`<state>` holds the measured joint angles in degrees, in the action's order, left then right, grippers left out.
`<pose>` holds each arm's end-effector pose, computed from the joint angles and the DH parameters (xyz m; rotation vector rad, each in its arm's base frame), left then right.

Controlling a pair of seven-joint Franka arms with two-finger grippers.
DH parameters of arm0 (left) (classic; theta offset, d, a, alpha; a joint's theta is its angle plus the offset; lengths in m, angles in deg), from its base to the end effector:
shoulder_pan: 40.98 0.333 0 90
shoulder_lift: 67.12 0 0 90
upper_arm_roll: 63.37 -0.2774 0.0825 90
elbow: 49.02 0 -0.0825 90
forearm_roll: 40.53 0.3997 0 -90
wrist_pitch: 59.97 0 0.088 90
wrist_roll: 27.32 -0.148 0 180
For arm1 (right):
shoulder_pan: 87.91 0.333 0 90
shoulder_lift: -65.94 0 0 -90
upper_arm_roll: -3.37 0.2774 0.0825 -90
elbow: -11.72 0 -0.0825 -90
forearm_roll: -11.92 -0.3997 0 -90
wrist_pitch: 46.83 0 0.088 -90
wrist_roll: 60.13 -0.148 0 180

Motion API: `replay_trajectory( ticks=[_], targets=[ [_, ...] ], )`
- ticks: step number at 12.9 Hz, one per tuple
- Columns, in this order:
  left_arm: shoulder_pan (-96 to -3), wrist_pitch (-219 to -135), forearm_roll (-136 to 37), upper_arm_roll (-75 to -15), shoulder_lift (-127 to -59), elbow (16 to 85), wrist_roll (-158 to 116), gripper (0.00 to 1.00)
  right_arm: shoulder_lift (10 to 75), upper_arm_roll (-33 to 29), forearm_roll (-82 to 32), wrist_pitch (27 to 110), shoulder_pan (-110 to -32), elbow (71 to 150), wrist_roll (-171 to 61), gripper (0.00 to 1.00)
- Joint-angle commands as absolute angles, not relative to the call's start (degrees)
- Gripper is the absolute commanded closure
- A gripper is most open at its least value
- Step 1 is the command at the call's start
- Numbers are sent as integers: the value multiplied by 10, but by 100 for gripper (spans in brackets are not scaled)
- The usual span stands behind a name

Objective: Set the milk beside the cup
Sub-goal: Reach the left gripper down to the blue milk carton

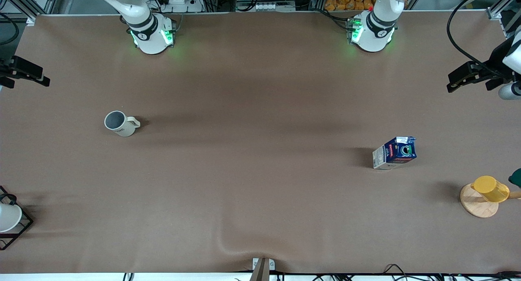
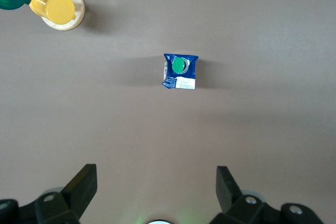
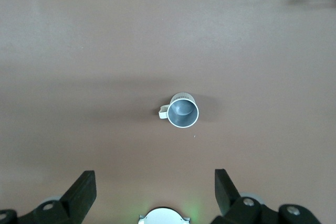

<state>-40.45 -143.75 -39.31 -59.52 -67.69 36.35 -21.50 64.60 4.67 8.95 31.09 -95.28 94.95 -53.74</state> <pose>0.5597 -0.0290 0.5690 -3.1168 -0.0710 0.0560 0.5471 -0.0498 0.5714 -3.0728 -0.0208 0.1688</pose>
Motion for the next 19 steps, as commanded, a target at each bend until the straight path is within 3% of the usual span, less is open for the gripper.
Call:
replay_trajectory(
  ticks=[1, 10, 19],
  targets=[
    [-406, -1427, -389, -595, -684, 347, -220, 0, 648, 48, 85, 309, -942, 950, -541, 0],
    [-406, -1438, -388, -594, -733, 346, -227, 0, 636, 47, 83, 338, -933, 960, -540, 0],
    [-404, -1695, -389, -592, -786, 519, -227, 0, 635, 47, 83, 342, -920, 960, -553, 0]
  ],
)
